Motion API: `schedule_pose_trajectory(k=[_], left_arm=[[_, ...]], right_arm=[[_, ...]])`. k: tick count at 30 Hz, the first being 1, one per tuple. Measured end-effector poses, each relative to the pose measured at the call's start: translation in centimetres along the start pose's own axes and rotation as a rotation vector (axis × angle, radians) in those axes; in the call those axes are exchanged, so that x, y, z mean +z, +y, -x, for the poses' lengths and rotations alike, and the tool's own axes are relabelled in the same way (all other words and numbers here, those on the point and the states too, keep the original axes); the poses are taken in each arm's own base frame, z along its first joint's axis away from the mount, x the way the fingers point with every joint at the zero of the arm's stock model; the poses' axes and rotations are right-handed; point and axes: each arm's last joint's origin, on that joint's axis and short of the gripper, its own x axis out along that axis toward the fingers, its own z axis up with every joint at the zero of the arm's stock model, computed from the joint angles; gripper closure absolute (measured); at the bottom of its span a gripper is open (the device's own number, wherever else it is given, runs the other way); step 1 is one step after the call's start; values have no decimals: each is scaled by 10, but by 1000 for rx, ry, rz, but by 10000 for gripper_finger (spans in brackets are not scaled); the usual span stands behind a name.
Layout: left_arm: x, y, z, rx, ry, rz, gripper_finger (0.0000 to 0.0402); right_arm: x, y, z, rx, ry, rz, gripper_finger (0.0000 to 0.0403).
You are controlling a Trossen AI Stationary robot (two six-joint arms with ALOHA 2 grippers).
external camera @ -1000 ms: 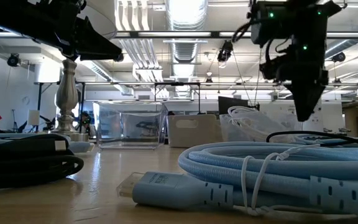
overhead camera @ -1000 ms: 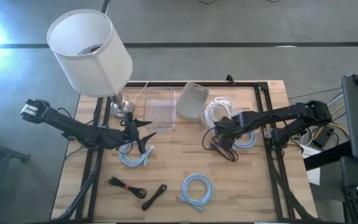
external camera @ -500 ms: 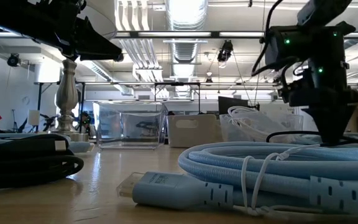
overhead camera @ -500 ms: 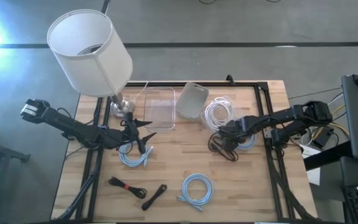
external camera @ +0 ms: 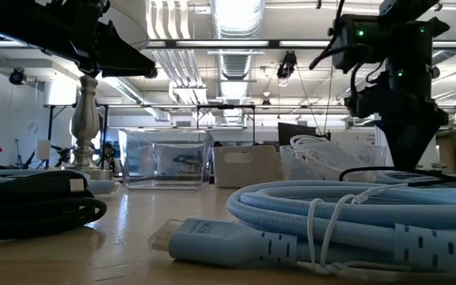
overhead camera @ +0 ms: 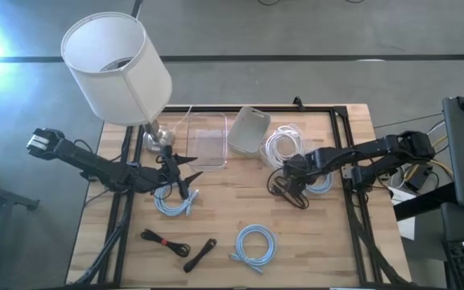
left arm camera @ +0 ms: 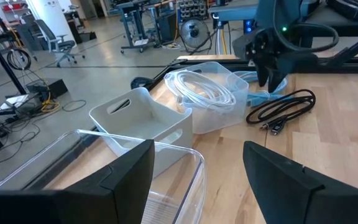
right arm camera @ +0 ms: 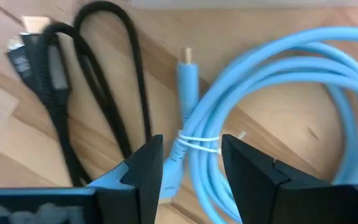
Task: Sort HDMI cables
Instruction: Put the top right blue HDMI cable into the gray bin
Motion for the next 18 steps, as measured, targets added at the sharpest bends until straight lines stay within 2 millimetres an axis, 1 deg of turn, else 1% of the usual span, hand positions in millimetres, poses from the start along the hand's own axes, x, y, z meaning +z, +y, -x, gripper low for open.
schedule_pose_trajectory(k=[6,12,15,18], left_arm=[[0,0,0,0,2,-1,152],[-1,0,0,0,8,-6,152],[-1,0,0,0,8,-6,152],[-1,0,0,-1,7,-5,152]], right_arm=[[-2,-1,-17,-23,21,-59,247],[-3,-1,-36,26,-14,-48,248],[-4,-2,-39,12,-2,-21,259],[-6,-3,-38,11,24,17,280]])
